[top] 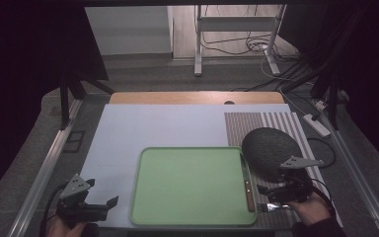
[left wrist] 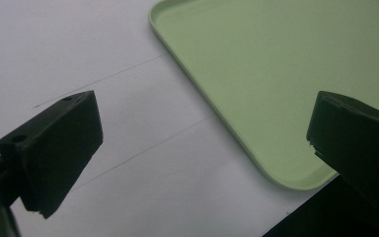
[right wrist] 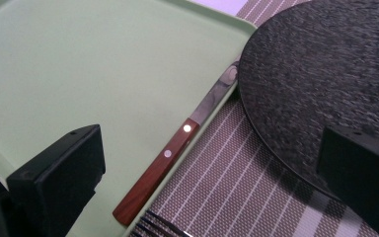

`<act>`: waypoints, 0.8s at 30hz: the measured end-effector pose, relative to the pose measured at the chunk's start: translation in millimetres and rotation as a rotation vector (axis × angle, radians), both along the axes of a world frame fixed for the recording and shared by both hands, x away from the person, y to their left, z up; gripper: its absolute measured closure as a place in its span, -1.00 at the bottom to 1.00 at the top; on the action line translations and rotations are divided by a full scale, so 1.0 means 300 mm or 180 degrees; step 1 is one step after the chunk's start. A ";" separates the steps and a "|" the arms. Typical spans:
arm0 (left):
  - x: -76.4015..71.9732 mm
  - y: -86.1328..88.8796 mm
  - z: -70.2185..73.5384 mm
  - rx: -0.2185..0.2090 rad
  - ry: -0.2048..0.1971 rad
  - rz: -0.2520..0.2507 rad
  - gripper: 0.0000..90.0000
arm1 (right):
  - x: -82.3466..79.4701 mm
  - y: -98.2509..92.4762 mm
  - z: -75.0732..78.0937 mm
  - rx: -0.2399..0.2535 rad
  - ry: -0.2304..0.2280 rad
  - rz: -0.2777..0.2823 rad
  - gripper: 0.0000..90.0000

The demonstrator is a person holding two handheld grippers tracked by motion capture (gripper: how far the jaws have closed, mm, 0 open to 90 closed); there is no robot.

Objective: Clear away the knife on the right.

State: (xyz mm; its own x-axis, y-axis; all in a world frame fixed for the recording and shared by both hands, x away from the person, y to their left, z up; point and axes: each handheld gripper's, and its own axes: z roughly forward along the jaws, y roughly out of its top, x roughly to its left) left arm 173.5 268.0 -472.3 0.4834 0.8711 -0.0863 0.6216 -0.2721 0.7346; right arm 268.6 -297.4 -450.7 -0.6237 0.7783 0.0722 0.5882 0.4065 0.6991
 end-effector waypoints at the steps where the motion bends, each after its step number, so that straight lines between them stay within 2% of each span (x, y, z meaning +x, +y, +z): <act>1: 0.000 0.000 0.000 0.0000 0.0000 0.0001 -0.99 | -0.004 -0.004 0.001 -0.0005 -0.0004 -0.0009 -1.00; 17: 0.000 0.002 0.000 -0.0021 0.0000 0.0038 -0.99 | -0.057 -0.066 0.004 0.0056 -0.0055 -0.0208 -1.00; 24: 0.000 0.004 0.000 -0.0024 0.0003 0.0043 -0.99 | -0.075 -0.089 0.002 0.0037 -0.0074 -0.0267 -1.00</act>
